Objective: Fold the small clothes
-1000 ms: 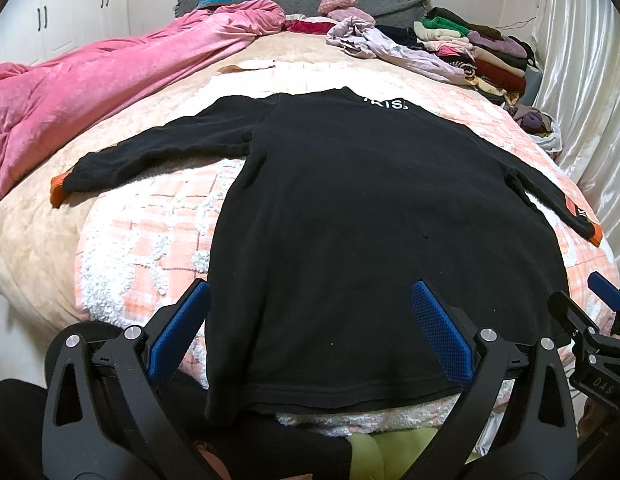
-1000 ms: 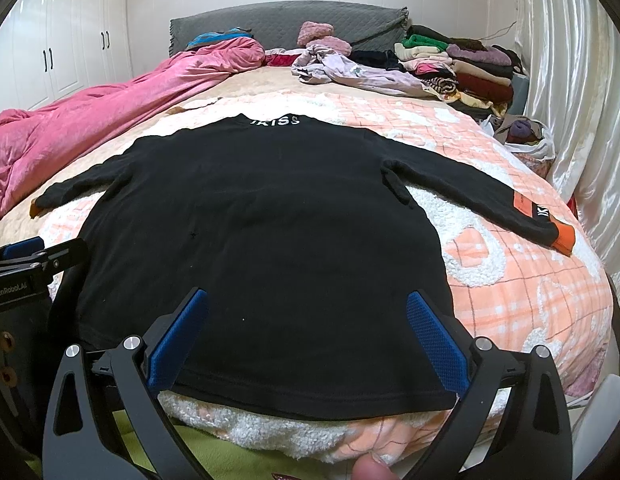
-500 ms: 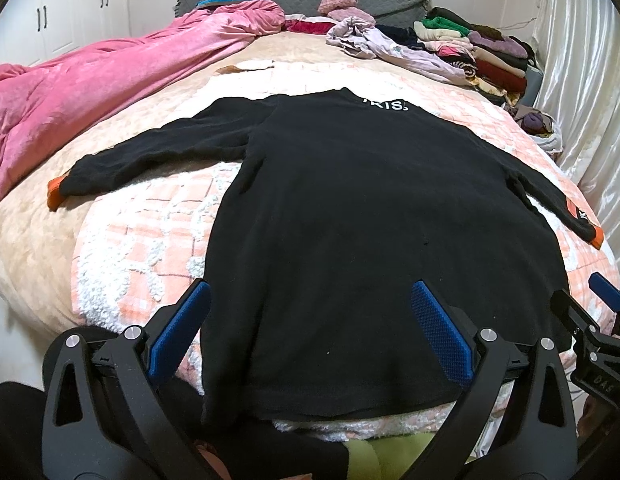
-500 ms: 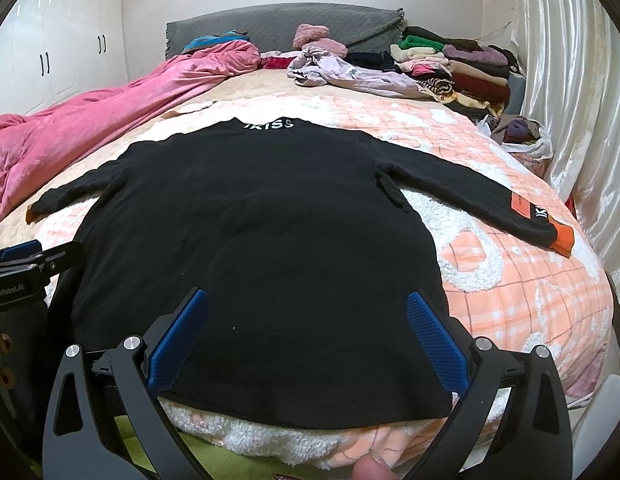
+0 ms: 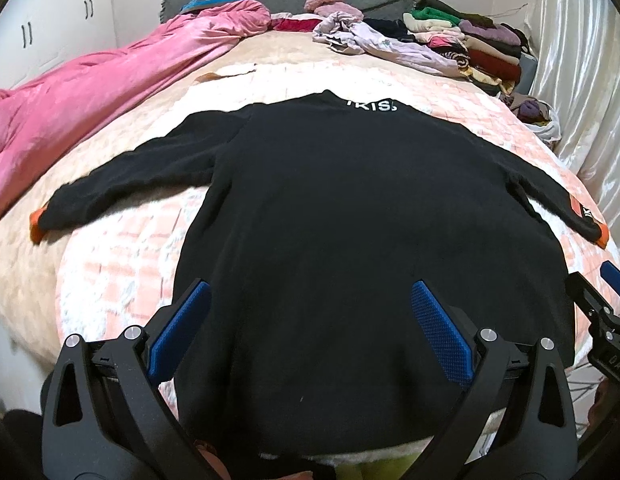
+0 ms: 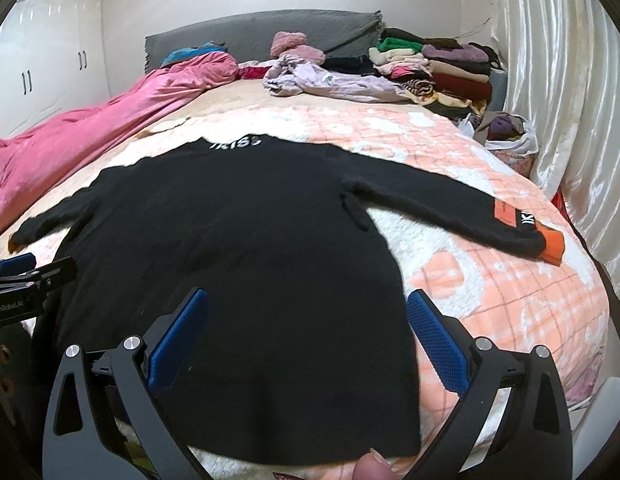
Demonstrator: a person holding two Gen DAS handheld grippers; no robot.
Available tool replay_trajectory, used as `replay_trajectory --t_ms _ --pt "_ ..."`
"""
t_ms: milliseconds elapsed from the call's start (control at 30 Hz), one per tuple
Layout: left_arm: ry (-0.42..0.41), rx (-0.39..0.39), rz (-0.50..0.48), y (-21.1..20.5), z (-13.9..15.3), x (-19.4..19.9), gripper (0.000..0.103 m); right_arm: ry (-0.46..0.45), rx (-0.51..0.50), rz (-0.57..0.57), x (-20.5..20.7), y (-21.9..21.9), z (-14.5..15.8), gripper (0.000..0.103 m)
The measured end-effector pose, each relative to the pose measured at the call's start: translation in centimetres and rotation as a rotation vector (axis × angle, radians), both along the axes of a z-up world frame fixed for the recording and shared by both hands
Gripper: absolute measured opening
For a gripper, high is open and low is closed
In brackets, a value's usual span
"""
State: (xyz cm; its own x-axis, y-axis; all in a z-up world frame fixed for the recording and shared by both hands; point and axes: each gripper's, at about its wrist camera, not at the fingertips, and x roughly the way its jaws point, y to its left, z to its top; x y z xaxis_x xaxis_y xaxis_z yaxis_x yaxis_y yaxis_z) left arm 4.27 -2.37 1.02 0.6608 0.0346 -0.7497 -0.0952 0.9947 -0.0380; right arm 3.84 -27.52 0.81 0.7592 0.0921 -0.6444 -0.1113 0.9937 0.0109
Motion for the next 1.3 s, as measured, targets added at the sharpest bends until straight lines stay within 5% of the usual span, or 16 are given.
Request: replay_trajectory --t_ms 1000,1300 --pt "0.008 -0.068 -0.152 -6.6 2.7 10.1 0.094 -0.077 -0.003 -0.206 7.2 -9.2 2.1 0.099" --pt "0.004 -0.025 -0.188 -8.2 3.0 13.2 0.094 -0.036 -0.038 -0.304 9.8 -13.7 1.1 0.099"
